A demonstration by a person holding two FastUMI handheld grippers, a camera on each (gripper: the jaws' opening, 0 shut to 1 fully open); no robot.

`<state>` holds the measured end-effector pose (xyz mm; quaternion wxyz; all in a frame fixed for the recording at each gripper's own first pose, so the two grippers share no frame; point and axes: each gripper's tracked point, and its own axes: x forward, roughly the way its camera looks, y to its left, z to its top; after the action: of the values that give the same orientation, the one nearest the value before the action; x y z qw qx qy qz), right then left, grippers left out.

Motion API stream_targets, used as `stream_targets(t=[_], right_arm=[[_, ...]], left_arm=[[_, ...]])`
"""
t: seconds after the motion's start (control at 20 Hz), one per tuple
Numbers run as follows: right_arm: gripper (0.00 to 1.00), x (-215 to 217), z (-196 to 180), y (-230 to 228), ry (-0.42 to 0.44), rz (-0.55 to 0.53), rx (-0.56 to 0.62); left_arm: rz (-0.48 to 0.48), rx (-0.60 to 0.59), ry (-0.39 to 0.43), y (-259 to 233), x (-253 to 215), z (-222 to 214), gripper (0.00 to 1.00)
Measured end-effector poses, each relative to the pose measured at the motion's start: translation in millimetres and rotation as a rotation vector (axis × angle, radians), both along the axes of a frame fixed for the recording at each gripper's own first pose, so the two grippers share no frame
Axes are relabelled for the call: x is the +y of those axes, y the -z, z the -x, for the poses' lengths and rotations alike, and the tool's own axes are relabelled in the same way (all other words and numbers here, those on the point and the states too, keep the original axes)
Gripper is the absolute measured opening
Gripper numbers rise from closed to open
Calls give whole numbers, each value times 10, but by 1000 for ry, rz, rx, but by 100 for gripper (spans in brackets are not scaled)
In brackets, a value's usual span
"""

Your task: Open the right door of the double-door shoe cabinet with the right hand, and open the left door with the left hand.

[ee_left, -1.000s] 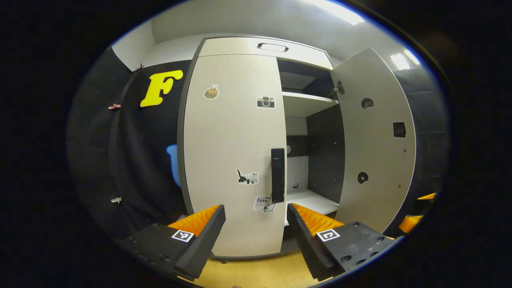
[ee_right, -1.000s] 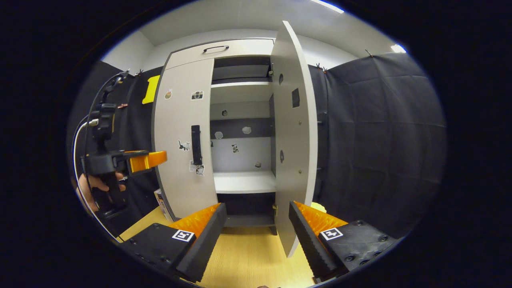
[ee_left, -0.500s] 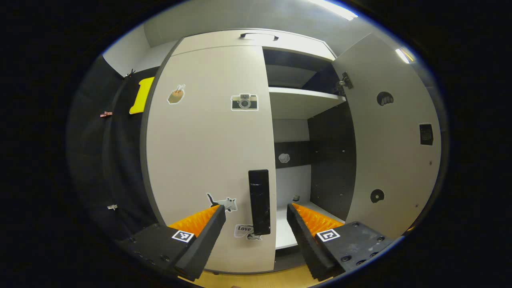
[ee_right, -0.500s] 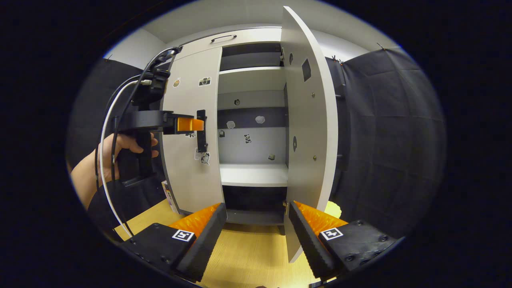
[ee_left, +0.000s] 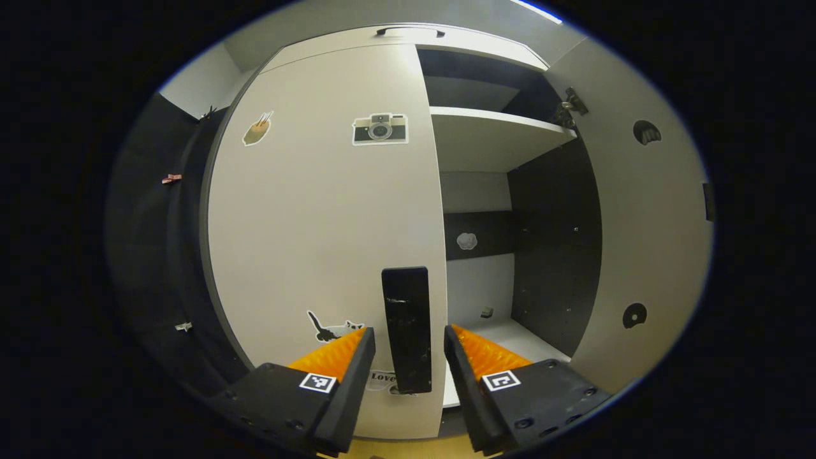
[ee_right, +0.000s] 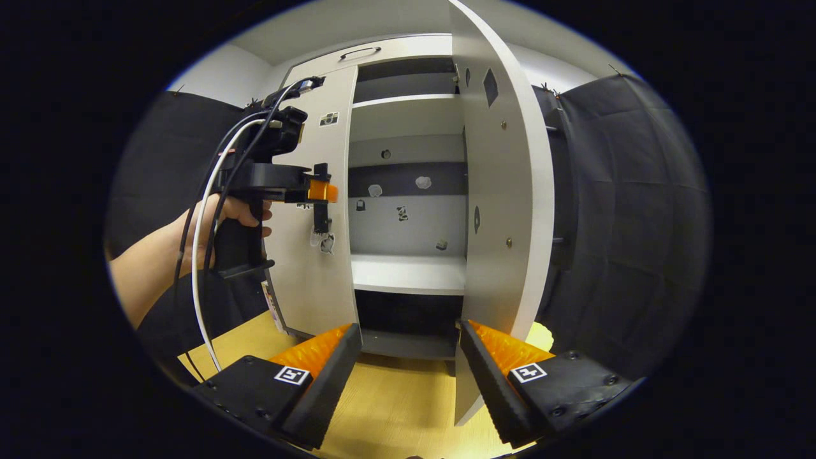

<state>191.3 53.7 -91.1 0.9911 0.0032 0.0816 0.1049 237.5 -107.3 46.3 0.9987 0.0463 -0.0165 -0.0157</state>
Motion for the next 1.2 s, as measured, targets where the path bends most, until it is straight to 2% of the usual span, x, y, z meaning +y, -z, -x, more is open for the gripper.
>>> stream_targets(t=[0.25,0.45,0.6,0.85,1.2], right_arm=[[98,51,-29,38,-38,12,3],[98,46,-47,79,-41,15,14],[98,58,-43,96,-45,6,21],[98,81,-11,112,-48,-5,31],[98,67,-65,3,1,-1,15]], left_arm=[[46,12,-4,8,-9,-118,48],[83,20,-1,19,-19,-152,37],[84,9,-10,25,-16,-155,34],[91,16,-30,43,0,-153,11],[109,28,2,62,44,55,9]])
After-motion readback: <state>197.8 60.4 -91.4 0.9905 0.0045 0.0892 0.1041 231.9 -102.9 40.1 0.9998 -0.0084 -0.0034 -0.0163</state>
